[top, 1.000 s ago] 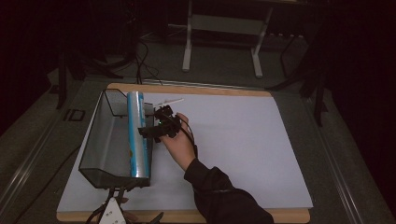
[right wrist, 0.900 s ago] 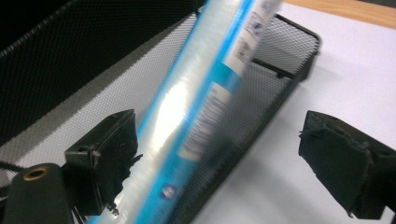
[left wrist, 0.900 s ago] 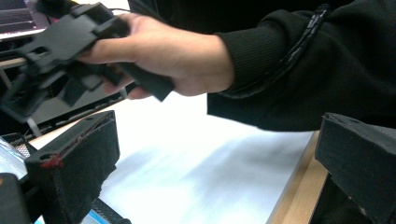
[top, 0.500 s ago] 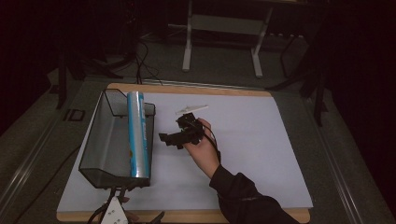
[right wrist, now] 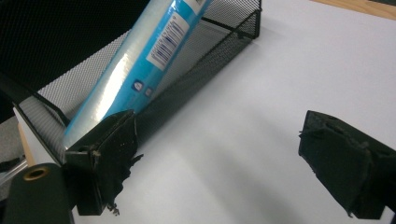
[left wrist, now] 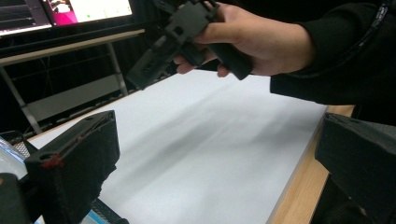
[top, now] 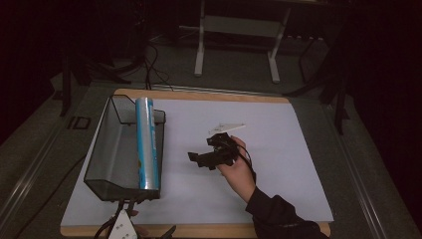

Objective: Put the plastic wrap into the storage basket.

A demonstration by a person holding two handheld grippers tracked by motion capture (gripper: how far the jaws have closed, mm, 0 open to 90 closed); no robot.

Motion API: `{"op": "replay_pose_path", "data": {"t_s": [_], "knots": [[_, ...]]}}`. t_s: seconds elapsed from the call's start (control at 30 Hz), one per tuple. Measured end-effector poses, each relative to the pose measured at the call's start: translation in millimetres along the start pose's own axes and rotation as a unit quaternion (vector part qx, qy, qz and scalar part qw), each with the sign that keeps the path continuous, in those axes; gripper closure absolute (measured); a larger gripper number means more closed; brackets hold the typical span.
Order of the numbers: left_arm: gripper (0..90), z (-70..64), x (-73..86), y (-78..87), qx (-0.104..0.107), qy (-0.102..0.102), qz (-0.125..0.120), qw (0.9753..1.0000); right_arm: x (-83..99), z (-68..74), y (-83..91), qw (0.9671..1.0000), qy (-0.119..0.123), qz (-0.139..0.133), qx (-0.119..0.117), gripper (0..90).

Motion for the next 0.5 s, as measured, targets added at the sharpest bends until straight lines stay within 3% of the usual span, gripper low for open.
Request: {"op": "replay_pose_path", "data": {"t_s": [0.17,0.3,0.5], "knots": [[0.7,0.0,0.0,-0.4,-0.001,0.000,0.000,1.0000,7.5,-5.4,10.3,0.9999,0.002,-0.013,0.001,12.9],[0.7,0.1,0.2,-0.5,-0.002,0.000,0.001,1.0000,20.8,-18.6,23.9,0.9997,-0.005,-0.024,0.004,12.7],[0.7,-0.2,0.6,-1.1,-0.002,-0.002,0.003,1.0000,45.6,-32.0,34.1,0.9998,-0.017,-0.005,0.012,12.7]]}}
Point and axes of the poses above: each handheld gripper's, and its own axes: y roughly backward along the jaws, x roughly out of its underside, z roughly to its left, the point moved 10 cm from there along -y, roughly forward along the jaws, and after that the axes turned 4 degrees about x, right-handed, at the moved point
